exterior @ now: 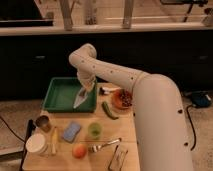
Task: Place towel in tray
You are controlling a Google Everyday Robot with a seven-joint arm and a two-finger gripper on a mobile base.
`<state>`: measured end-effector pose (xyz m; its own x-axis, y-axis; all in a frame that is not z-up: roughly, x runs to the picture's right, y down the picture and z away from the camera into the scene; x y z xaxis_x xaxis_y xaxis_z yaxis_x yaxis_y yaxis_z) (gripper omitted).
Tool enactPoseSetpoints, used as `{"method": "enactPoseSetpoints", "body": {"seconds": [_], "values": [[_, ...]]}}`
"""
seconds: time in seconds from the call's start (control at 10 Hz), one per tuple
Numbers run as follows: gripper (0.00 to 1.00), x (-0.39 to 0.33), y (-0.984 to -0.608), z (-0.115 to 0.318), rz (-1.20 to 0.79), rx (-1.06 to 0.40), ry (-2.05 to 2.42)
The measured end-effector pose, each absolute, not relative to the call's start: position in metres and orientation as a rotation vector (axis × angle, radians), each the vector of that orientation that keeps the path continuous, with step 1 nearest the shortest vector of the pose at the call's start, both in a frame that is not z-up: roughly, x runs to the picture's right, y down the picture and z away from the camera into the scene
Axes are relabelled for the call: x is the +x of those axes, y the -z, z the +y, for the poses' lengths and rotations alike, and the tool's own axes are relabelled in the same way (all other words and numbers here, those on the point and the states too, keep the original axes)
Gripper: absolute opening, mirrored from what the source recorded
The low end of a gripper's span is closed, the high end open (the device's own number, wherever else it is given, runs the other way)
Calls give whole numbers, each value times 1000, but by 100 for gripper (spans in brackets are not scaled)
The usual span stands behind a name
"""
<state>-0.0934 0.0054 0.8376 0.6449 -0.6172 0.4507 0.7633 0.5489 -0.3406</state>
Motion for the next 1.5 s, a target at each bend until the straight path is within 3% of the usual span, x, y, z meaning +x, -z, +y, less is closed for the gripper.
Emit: {"method": "enactPoseSetpoints", "body": {"seconds": [0.2, 1.5], "values": [[4, -91, -837, 6, -303, -545, 836], [4, -103, -834, 8, -342, -547, 868]]}}
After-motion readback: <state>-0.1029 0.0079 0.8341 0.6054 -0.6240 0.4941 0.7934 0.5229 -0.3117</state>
